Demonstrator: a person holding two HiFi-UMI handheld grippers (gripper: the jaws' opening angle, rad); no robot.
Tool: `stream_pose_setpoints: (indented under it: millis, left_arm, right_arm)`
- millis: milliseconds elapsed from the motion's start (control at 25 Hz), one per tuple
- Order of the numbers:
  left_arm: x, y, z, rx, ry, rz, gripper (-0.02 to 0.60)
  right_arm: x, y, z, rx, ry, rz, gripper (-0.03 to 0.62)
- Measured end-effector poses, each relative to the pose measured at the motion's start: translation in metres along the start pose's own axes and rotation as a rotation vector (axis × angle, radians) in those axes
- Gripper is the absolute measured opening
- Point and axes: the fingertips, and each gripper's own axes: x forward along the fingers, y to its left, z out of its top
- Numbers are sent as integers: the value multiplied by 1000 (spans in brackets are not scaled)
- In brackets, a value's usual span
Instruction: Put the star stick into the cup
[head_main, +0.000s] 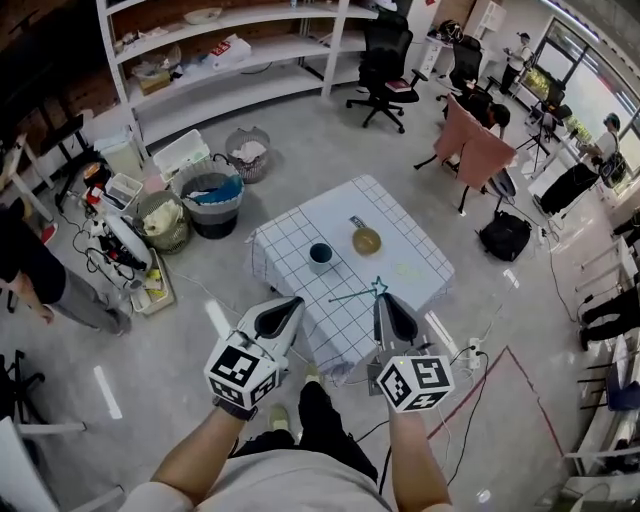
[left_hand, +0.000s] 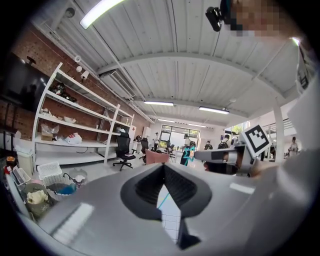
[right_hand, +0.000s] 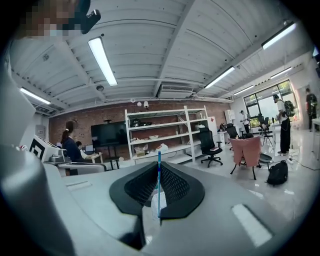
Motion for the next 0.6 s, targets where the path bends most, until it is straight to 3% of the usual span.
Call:
stream_pose_setpoints:
  millis: [200,400,600]
  left_arm:
    - [45,-3,-19,-5,17,33,6]
    - [96,67,-19,-16,36,68,6]
    - [142,90,-35,-26,57,96,6]
  right_arm:
    - [29,-47,-19,40,25,36,26]
    - [127,-63,-25,70,66,75,26]
    - [177,-96,-43,107,106,99,26]
